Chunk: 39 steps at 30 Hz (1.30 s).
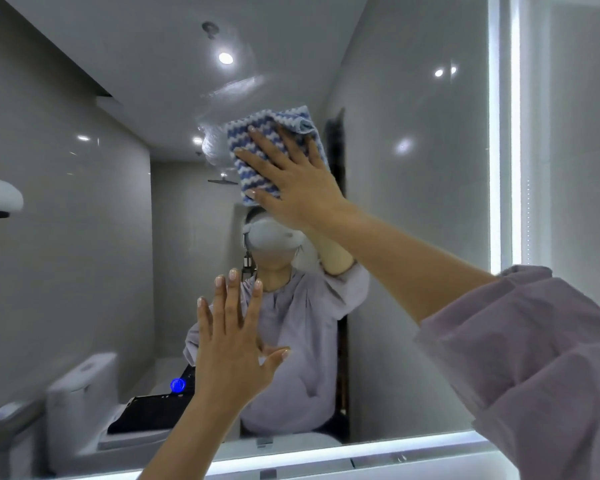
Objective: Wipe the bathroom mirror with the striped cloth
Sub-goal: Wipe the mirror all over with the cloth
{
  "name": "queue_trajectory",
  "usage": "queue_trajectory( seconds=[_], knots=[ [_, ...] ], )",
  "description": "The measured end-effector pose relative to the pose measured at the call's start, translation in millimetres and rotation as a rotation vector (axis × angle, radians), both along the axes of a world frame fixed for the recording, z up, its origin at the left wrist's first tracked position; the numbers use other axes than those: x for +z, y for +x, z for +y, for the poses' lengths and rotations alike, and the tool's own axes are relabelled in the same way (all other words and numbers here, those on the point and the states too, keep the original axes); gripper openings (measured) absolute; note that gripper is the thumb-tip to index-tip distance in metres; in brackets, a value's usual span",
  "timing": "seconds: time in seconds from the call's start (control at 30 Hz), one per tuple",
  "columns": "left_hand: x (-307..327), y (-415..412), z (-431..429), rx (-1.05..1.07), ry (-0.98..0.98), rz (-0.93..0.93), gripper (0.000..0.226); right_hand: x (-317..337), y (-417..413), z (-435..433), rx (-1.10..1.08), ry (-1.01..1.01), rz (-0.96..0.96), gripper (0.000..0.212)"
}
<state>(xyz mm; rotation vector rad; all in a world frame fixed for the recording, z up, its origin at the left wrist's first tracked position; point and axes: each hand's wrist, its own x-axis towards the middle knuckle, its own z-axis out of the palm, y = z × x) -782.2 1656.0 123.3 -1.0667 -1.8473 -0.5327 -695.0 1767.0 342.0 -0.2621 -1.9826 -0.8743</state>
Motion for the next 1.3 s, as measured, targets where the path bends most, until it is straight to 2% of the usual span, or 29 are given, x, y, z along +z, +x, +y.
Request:
queue_trajectory(
  seconds=[0.4, 0.63, 0.7, 0.87, 1.07, 1.3],
  knots=[
    [1.1, 2.6, -2.8, 0.006, -0.023, -0.013, 0.101, -24.3, 108.1, 106.8, -0.062, -0.364, 0.318, 0.061],
    [1.3, 1.6, -2.1, -0.007, -0.028, -0.009, 0.105, -31.0, 103.2, 109.1, -0.090, -0.445, 0.390, 0.065],
    [1.0, 1.6, -2.1, -0.009, -0.029, -0.015, 0.100, -37.1, 99.5, 103.5, -0.102, -0.432, 0.378, 0.068],
    [1.5, -0.4, -1.0, 0.006, -0.044, -0.017, 0.099, -95.8, 72.4, 72.4, -0.030, -0.152, 0.238, 0.066],
    [0.9, 1.1, -1.0, 0.001, -0.059, -0.037, 0.105, -176.1, 39.3, 38.3, 0.007, -0.113, 0.037, 0.062],
    [1.9, 3.6, -3.7, 0.004, -0.058, -0.037, 0.102, -177.4, 46.6, 32.7, 0.001, -0.143, -0.012, 0.058]
  ],
)
